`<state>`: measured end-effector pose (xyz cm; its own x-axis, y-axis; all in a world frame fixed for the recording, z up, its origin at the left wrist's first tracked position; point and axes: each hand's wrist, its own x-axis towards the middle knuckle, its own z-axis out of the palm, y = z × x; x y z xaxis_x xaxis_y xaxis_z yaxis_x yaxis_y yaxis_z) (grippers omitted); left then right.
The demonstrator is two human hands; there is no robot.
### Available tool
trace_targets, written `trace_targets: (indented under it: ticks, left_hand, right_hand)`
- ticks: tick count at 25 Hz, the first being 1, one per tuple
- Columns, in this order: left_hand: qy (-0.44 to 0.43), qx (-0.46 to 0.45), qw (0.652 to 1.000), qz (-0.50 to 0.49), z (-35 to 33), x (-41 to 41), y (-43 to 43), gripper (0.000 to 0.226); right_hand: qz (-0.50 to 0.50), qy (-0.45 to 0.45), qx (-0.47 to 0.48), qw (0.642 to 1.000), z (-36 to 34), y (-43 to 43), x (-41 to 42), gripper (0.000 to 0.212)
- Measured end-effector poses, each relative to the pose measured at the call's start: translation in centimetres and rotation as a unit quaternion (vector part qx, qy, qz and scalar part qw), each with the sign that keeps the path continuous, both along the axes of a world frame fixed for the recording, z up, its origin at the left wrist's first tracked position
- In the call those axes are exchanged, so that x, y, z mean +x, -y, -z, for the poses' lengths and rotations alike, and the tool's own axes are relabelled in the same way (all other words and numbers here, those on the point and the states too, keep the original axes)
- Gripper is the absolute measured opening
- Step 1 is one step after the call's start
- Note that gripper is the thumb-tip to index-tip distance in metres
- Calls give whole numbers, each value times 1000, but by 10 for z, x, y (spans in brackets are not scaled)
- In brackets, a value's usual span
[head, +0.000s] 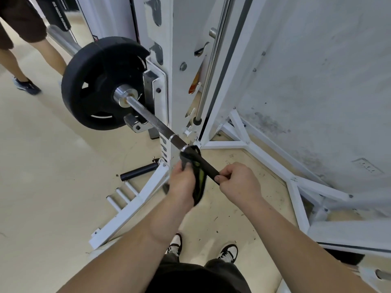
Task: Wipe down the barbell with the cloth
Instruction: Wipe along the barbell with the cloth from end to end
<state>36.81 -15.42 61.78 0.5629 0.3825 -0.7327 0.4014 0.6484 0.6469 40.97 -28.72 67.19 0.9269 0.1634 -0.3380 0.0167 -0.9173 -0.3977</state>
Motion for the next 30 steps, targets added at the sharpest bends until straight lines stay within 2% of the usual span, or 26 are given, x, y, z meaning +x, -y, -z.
trace_targets:
  ticks: [3,5,7,8,12,13,15,17,19,21,23,25,26,28,30]
  left_hand:
    - [43,-19,991,129,-10,-28,25,26]
    - [18,-10,994,105,-11,-19,14,24]
    - [4,-3,999,43,-10,-9,7,23]
    - [-4,0,999,45,-16,-10,12,23]
    - [15,23,980,195,-17,-40,58,27]
    - [13,-5,982,189,-21,-41,56,27]
    - [11,-33,996,88,-23,-29,49,25]
    - [-5,17,999,40,-20,-23,59,20]
    - [-16,104,992,73,-24,-37,80,16]
    - [-12,124,987,102,-24,-47,85,20]
    - [-12,92,995,40,-19,-39,75,17]
    - [-2,18,999,-37,-25,-33,85,16]
    - [-2,-15,999,-45,-28,-33,96,19]
    - [16,-23,1000,9,-28,-47,117,24]
    - [0,43,997,60,-34,-63,111,23]
  right_hand:
    - [-17,-12,15,1000,-2,3,2,16]
    - [-16,-14,47,999,-6,12,0,23]
    - [2,3,78,997,-9,24,-6,22]
    - [11,18,86,996,-11,28,-9,21]
    - [38,27,126,991,-14,50,-14,18]
    - [32,21,127,991,-16,55,-17,17]
    - [9,13,123,992,-19,66,-23,17]
    - [-1,15,129,992,-20,78,-26,15]
    - [-2,18,142,990,-20,89,-27,14]
    - [-7,16,144,989,-18,97,-27,15]
    - [-12,5,143,990,-19,103,-27,15]
    - [-24,4,149,989,-21,109,-30,14]
    - [-31,6,157,987,-22,110,-30,13]
    - [-42,5,167,985,-23,110,-31,15]
    - [-55,6,165,985,-23,111,-31,13]
